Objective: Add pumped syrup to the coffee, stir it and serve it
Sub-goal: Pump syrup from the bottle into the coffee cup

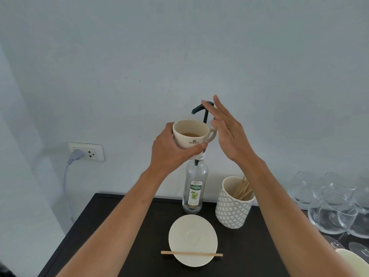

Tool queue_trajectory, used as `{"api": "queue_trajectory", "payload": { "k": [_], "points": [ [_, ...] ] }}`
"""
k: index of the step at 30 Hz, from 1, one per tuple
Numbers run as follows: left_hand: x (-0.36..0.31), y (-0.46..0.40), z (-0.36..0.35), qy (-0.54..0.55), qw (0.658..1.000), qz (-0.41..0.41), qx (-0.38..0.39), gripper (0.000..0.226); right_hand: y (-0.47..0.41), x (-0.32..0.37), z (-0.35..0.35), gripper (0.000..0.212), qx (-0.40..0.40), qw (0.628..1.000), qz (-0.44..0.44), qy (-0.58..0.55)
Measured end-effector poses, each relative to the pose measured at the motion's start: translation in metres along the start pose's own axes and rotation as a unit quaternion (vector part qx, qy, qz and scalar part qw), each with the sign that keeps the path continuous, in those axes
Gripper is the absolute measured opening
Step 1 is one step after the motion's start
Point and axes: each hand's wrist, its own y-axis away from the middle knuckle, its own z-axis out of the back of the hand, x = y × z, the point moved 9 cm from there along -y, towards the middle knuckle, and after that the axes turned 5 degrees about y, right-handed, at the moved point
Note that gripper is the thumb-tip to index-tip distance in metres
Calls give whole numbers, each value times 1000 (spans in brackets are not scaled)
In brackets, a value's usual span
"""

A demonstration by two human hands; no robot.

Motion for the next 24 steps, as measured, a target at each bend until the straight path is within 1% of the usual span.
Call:
{"api": "queue_trajectory", "payload": {
  "k": [3, 6, 11, 16, 21, 24],
  "points": [
    [5, 7, 2, -2, 1000, 8, -1, 81, 10, -6, 4, 52, -16, 1000, -17, -19],
    [17, 22, 0, 2, 1000, 23, 7, 81, 37, -21, -3, 52, -17, 996, -52, -68],
    [50, 68, -9, 11, 998, 50, 22, 77, 108, -62, -41, 51, 41, 982, -140, -121],
    [88, 115, -31, -3, 994, 90, 56, 83, 170, -91, -69, 50, 83, 964, -221, -123],
    [121, 152, -49, -30, 987, 140, 77, 84, 211, -113, -87, 56, 84, 946, -284, -130],
    [137, 169, -59, -64, 981, 156, 94, 86, 230, -125, -96, 45, 90, 940, -309, -116]
  ]
}}
